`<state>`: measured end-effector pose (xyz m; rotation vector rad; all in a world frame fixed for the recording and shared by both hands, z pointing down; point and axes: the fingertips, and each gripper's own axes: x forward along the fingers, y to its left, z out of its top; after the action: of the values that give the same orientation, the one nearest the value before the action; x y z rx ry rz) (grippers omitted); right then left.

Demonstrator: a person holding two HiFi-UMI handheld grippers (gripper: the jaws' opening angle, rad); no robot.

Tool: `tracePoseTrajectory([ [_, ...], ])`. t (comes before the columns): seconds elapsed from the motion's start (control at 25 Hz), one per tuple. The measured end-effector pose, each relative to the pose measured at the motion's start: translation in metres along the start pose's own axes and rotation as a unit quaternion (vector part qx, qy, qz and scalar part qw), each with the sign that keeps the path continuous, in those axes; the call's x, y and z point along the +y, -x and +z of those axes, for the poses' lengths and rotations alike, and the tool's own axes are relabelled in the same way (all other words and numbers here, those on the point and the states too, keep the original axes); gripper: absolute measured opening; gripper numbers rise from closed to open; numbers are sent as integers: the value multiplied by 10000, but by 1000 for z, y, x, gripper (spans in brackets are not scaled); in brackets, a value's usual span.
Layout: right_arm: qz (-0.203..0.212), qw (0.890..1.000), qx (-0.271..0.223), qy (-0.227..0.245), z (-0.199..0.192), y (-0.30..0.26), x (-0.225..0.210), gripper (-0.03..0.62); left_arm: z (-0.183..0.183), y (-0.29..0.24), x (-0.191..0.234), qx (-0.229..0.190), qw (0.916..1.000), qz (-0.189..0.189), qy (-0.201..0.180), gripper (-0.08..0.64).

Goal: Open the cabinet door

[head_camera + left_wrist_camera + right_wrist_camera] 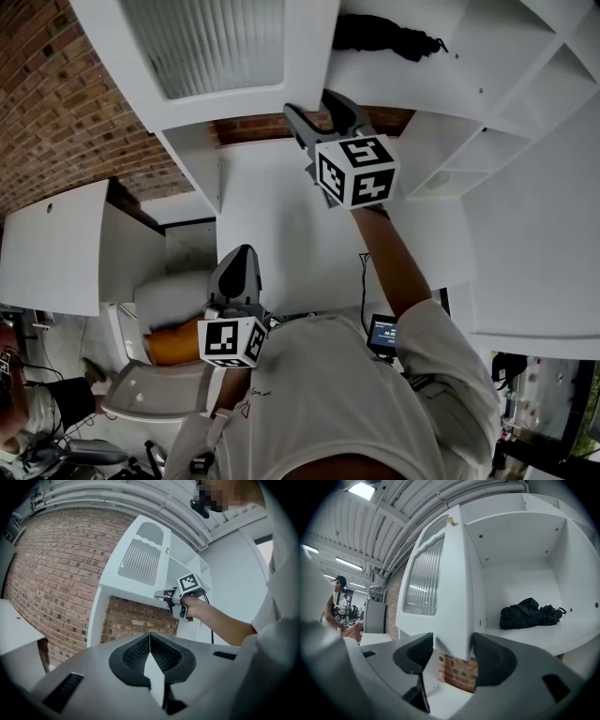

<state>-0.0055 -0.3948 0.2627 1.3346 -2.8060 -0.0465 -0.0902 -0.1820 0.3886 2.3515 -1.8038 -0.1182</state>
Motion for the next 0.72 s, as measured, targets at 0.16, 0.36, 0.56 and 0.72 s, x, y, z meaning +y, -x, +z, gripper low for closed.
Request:
tracePoseTrajectory([
  [0.16,-129,9999,51,53,-1,-1,2,263,-1,2,1,-1,10000,-9,11,17],
  [0.36,-169,9996,79,-195,1,1,4,276,-1,6,2,-21,10000,11,48,17],
  [0.56,-270,9995,56,-143,1,0,5,278,2,10,10,-47,9999,100,83,17],
  [0.72,-274,9995,65,-128,1,1,6,277,2,12,10,-61,9999,93,90,17],
])
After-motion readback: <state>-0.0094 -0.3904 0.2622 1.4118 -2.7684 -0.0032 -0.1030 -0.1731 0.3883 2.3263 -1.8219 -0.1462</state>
